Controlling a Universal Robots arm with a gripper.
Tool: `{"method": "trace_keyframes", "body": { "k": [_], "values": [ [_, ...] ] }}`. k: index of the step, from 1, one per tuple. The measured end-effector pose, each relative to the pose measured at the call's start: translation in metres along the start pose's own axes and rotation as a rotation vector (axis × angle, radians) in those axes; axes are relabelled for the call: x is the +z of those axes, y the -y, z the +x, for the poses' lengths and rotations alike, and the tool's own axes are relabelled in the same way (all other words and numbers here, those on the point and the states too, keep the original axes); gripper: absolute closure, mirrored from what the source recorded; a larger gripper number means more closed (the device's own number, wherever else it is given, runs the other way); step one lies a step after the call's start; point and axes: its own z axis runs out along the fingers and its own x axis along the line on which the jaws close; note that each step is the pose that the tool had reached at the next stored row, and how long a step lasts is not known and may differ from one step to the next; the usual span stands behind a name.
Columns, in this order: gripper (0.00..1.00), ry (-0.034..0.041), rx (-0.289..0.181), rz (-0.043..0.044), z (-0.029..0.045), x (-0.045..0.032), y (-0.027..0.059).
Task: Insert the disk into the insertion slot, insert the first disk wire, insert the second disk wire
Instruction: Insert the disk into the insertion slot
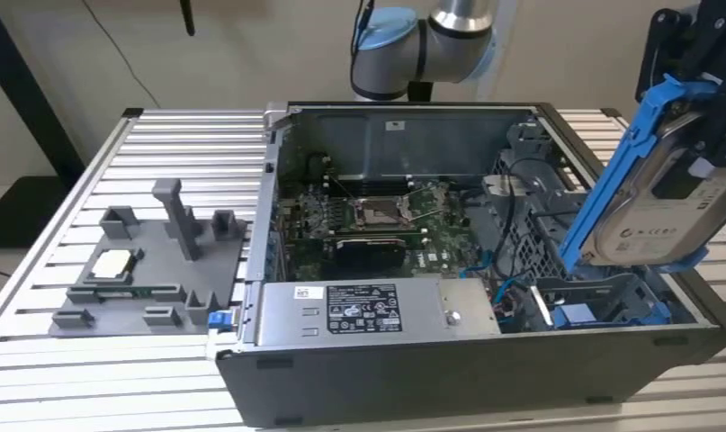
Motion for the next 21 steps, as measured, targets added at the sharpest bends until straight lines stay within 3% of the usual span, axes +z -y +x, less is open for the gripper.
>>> {"method": "trace_keyframes", "body": {
  "k": [1, 3, 13, 21],
  "values": [
    [0.67, 0.0095, 0.000, -0.0002, 0.0001, 0.0005, 0.0006],
    [0.67, 0.0170, -0.001, -0.0004, 0.0011, 0.0029, 0.0019],
    [0.67, 0.0272, -0.001, -0.0005, 0.0019, 0.0194, 0.0067],
    [0.67, 0.0291, -0.014, 0.0054, 0.0015, 0.0313, 0.0077]
  ]
}}
